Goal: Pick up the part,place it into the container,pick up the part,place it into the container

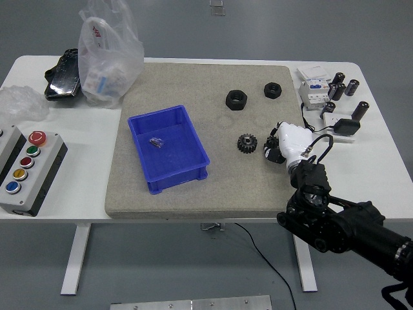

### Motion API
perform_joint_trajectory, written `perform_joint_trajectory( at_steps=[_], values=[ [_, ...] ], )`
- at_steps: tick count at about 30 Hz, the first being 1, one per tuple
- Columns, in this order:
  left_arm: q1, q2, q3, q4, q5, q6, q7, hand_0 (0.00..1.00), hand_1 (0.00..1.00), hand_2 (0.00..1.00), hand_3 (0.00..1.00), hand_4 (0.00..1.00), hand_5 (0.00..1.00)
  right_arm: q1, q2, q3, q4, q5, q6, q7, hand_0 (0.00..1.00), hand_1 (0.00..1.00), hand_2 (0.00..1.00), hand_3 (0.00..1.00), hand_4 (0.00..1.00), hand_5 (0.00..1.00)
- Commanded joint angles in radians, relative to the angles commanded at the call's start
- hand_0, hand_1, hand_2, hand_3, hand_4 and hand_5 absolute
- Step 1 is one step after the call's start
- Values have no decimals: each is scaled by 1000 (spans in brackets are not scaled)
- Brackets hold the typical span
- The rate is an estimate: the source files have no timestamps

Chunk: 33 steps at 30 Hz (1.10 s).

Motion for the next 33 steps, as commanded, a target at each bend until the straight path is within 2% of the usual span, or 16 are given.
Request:
perform_joint_trajectory(
  at_steps=[11,26,27,32,33],
  values=[
    [1,-1,-2,0,-2,-1,-2,708,622,604,670,747,467,-5,-1,-18,-5,11,-1,4,506,436,394,508,652,94],
    [2,-2,-2,0,-5,-2,-5,708,622,606,671,746,469,-4,-5,-14,16,2,-26,17,500,436,385,493,660,114],
    [2,-2,-2,0,-5,-2,-5,708,622,607,673,747,471,-5,-6,-14,17,2,-26,18,499,431,375,465,656,145],
    [3,-3,-3,0,-5,-2,-5,708,622,607,673,747,471,-10,-23,10,80,3,-37,16,499,431,375,465,656,145],
    [3,-3,-4,0,-5,-2,-4,709,622,607,674,748,476,-10,-28,15,100,8,-41,16,490,436,346,429,630,157]
  ],
)
